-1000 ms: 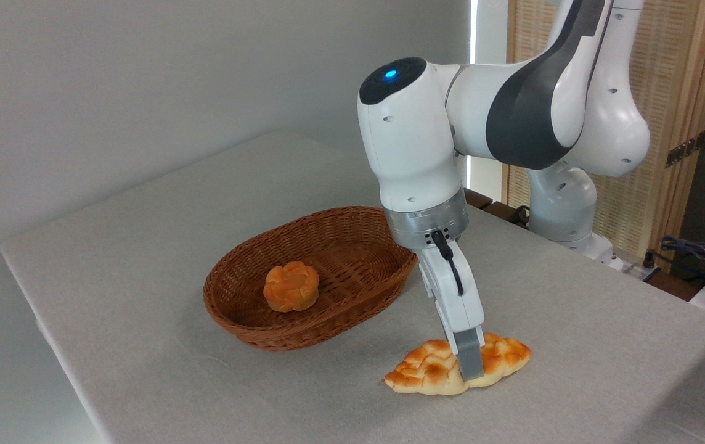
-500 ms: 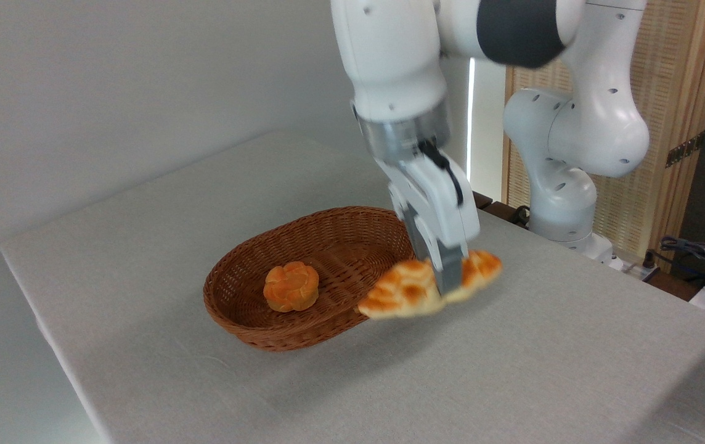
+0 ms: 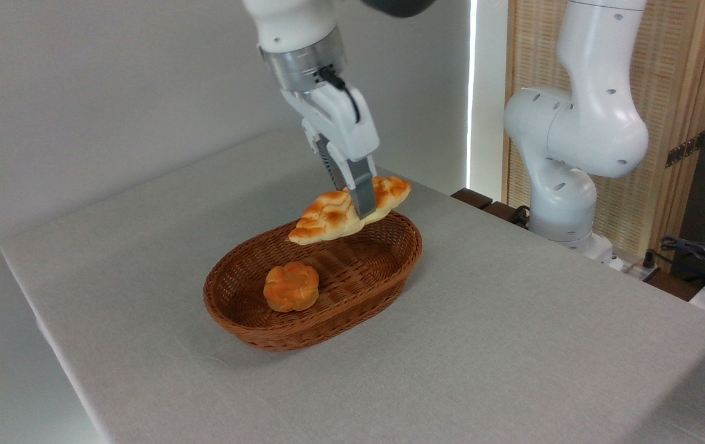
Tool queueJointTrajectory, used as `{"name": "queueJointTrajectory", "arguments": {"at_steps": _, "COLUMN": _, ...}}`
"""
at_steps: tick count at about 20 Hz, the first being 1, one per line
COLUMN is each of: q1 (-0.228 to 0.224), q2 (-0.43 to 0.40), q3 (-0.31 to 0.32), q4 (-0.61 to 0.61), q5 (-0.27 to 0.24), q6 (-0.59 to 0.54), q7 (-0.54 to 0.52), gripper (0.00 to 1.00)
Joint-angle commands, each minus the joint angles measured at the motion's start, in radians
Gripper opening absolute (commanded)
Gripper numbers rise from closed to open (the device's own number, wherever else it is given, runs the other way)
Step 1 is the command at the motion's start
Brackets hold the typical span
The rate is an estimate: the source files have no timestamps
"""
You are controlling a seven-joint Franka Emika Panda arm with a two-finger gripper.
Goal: Put bread into the basket
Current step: 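Lift the braided bread and carry it over the wicker basket, then lower the bread into the basket beside the bun and open the gripper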
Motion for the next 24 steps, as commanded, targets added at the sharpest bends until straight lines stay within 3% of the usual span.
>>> {"name": "queueJointTrajectory", "arguments": {"at_steps": 1, "q1": -0.022, "q2": 0.058, "q3": -0.023, "q4": 0.01, "q5": -0.02, "q6": -0.012, "q7": -0.067, "gripper": 0.53}}
{"name": "queueJointTrajectory", "arguments": {"at_steps": 3, "q1": -0.063, "q2": 0.086, "q3": -0.022, "q4": 0.008, "q5": -0.019, "q6": 0.017, "q7": -0.128, "gripper": 0.55}}
{"name": "queueJointTrajectory", "arguments": {"at_steps": 5, "q1": -0.065, "q2": 0.092, "q3": -0.022, "q4": -0.013, "q5": -0.01, "q6": 0.069, "q7": -0.142, "gripper": 0.7}}
{"name": "queueJointTrajectory", "arguments": {"at_steps": 7, "q1": -0.065, "q2": 0.092, "q3": -0.022, "q4": -0.042, "q5": -0.004, "q6": 0.11, "q7": -0.143, "gripper": 0.73}}
{"name": "queueJointTrajectory", "arguments": {"at_steps": 9, "q1": -0.065, "q2": 0.094, "q3": -0.022, "q4": -0.05, "q5": -0.004, "q6": 0.121, "q7": -0.145, "gripper": 0.95}}
{"name": "queueJointTrajectory", "arguments": {"at_steps": 10, "q1": -0.065, "q2": 0.097, "q3": -0.022, "q4": -0.055, "q5": -0.002, "q6": 0.124, "q7": -0.145, "gripper": 1.0}}
{"name": "queueJointTrajectory", "arguments": {"at_steps": 12, "q1": -0.065, "q2": 0.097, "q3": -0.022, "q4": -0.058, "q5": 0.001, "q6": 0.126, "q7": -0.145, "gripper": 1.0}}
{"name": "queueJointTrajectory", "arguments": {"at_steps": 15, "q1": -0.068, "q2": 0.097, "q3": -0.022, "q4": -0.07, "q5": 0.044, "q6": 0.133, "q7": -0.142, "gripper": 1.0}}
{"name": "queueJointTrajectory", "arguments": {"at_steps": 24, "q1": -0.07, "q2": 0.097, "q3": -0.023, "q4": -0.067, "q5": 0.044, "q6": 0.158, "q7": -0.139, "gripper": 1.0}}
